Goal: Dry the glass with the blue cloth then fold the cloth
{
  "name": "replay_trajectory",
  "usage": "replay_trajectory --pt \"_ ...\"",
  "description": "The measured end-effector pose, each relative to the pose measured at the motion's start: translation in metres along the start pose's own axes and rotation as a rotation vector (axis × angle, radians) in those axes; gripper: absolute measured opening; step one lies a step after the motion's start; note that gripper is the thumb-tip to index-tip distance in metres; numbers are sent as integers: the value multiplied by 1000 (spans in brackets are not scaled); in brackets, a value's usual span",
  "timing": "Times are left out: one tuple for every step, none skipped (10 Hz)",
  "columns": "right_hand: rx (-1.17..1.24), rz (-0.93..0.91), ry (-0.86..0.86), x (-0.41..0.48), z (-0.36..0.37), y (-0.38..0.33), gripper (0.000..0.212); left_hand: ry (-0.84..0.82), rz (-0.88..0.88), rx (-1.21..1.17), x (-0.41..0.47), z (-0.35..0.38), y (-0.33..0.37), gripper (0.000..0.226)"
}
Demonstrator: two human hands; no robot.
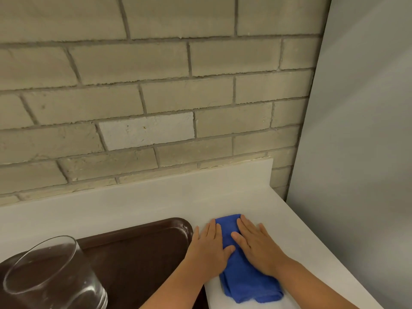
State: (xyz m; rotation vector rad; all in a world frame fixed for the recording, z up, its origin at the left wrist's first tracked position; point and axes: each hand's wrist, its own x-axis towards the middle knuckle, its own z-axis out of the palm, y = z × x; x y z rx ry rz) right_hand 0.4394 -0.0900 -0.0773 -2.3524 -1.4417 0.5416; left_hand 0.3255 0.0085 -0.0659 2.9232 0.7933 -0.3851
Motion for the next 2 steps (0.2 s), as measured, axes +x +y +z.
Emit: replay_trajectory --pt "40 70 2 -12 -7 -9 62 16 -55 -54 -22 -7 -5 71" --pt "5 36 20 -27 -16 -29 65 24 -68 -150 -50 -21 -4 71"
